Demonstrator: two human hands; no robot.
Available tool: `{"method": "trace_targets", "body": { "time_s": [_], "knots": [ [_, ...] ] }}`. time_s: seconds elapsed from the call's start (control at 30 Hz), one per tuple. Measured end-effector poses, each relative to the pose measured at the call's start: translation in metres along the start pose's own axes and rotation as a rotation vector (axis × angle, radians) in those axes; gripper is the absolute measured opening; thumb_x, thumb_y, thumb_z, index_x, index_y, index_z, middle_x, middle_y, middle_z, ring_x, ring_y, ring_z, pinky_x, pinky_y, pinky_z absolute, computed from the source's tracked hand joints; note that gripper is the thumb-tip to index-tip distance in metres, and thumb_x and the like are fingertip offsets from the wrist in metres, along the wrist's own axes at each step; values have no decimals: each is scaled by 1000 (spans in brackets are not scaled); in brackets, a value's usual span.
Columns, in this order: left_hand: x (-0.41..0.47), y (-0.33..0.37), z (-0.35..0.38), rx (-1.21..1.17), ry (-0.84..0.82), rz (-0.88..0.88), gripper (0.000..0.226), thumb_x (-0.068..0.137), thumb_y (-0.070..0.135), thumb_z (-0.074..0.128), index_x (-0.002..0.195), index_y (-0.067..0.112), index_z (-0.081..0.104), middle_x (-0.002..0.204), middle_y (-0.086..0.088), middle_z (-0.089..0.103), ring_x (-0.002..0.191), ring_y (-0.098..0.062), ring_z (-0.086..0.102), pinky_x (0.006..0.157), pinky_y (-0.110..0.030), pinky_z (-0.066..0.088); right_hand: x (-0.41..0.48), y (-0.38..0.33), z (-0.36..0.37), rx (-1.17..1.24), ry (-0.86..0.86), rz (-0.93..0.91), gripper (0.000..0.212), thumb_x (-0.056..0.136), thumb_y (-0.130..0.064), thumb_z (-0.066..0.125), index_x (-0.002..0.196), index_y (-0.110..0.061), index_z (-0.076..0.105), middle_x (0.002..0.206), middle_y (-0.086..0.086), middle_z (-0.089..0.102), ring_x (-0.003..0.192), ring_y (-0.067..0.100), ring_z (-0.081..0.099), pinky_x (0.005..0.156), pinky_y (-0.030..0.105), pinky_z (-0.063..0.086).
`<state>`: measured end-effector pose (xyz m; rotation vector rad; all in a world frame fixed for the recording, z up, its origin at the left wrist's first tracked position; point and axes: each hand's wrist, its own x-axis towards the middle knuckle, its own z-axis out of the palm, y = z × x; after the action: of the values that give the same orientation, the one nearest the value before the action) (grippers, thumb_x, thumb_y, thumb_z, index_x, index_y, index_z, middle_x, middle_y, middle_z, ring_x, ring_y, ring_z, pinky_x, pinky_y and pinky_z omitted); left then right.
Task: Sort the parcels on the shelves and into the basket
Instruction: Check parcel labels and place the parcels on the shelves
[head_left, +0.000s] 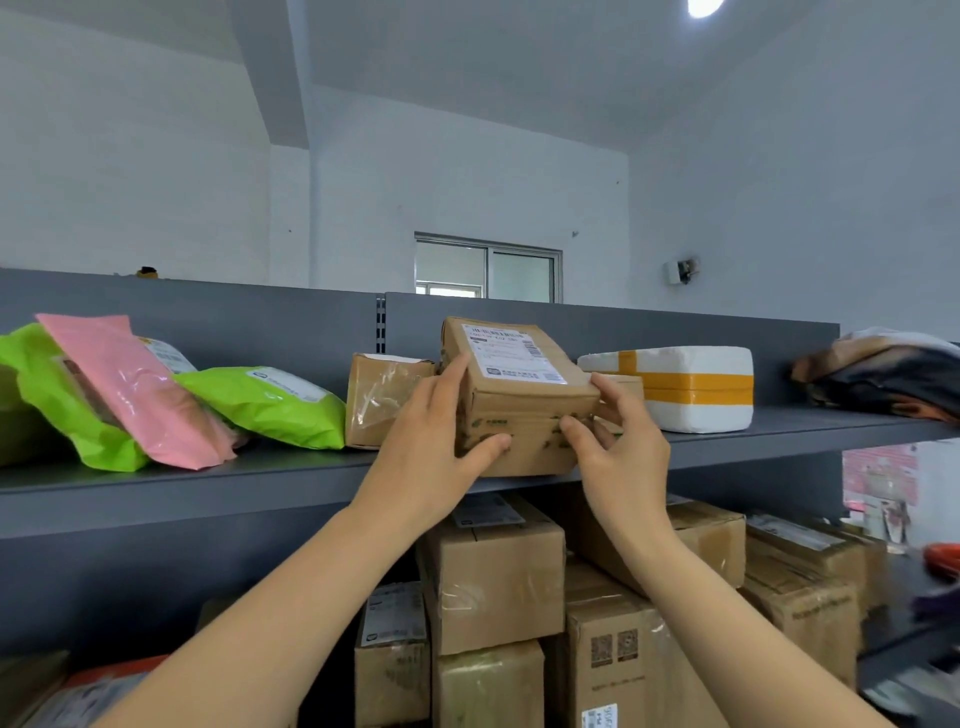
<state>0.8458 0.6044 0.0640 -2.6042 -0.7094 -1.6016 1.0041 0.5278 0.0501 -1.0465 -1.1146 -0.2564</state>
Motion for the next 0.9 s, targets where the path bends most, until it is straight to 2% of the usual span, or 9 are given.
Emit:
{"method": "trace_targets", "body": {
  "time_s": [0.1, 0.2, 0.27, 0.37, 0.47, 0.57, 0.73, 0.83, 0.9],
  "knots": [
    [6, 2, -4, 176, 4, -13, 83, 85, 50, 59, 149, 23, 14, 142, 0, 33, 129, -18, 33, 102, -29, 33, 9, -2, 4, -81, -56, 25, 53, 88, -12, 64, 137, -20, 46, 124, -6, 54, 103, -1, 53, 89, 11, 46],
    [13, 2, -5, 402, 152, 116, 73, 85, 49, 55, 145, 16, 31, 135, -8, 42, 122, -27, 41, 100, -38, 38, 23, -2, 11, -159, -153, 14, 59, 89, -18, 63, 143, -19, 39, 133, -1, 52, 115, 7, 50, 102, 29, 44],
    [18, 5, -2, 511, 228, 210, 63, 85, 50, 46, 136, 14, 45, 128, -8, 50, 118, -27, 45, 94, -43, 44, 31, 0, 13, -212, -219, -19, 62, 89, -20, 63, 144, -20, 36, 133, 0, 52, 120, 11, 49, 104, 30, 42],
    [25, 13, 7, 642, 187, 259, 57, 83, 52, 41, 126, 17, 55, 123, -5, 56, 118, -24, 46, 92, -44, 42, 44, 8, 5, -299, -317, -109, 58, 90, -23, 61, 143, -22, 38, 134, -2, 52, 125, 14, 44, 105, 30, 37],
    [37, 20, 22, 761, 125, 247, 54, 86, 50, 45, 125, 16, 57, 121, -4, 59, 119, -26, 51, 99, -50, 38, 63, 28, -15, -298, -295, -129, 48, 92, -20, 57, 139, -21, 45, 138, -1, 50, 128, 15, 42, 104, 25, 31],
    [49, 28, 37, 806, 111, 180, 48, 86, 45, 48, 121, 15, 60, 109, -4, 64, 107, -27, 59, 98, -52, 37, 89, 56, -33, -375, -253, -91, 47, 92, -20, 55, 138, -20, 44, 141, 3, 46, 131, 19, 37, 105, 28, 30],
    [57, 36, 59, 809, 174, 74, 35, 88, 37, 53, 109, 12, 64, 99, -7, 62, 93, -31, 58, 96, -50, 41, 119, 83, -43, -623, -352, -24, 62, 86, -52, 57, 140, -28, 38, 147, 7, 28, 134, 30, 25, 105, 41, 33],
    [59, 35, 65, 808, 176, 21, 33, 88, 33, 55, 111, 11, 63, 103, -9, 61, 97, -33, 56, 100, -51, 36, 127, 87, -35, -678, -430, 43, 75, 79, -66, 56, 141, -31, 32, 150, 9, 19, 134, 35, 24, 101, 45, 37],
    [61, 35, 65, 807, 164, -17, 34, 90, 33, 56, 116, 11, 61, 108, -9, 60, 102, -34, 54, 103, -51, 31, 130, 89, -28, -685, -458, 101, 80, 78, -67, 57, 143, -31, 28, 151, 13, 15, 132, 37, 27, 98, 45, 39]
  ]
}}
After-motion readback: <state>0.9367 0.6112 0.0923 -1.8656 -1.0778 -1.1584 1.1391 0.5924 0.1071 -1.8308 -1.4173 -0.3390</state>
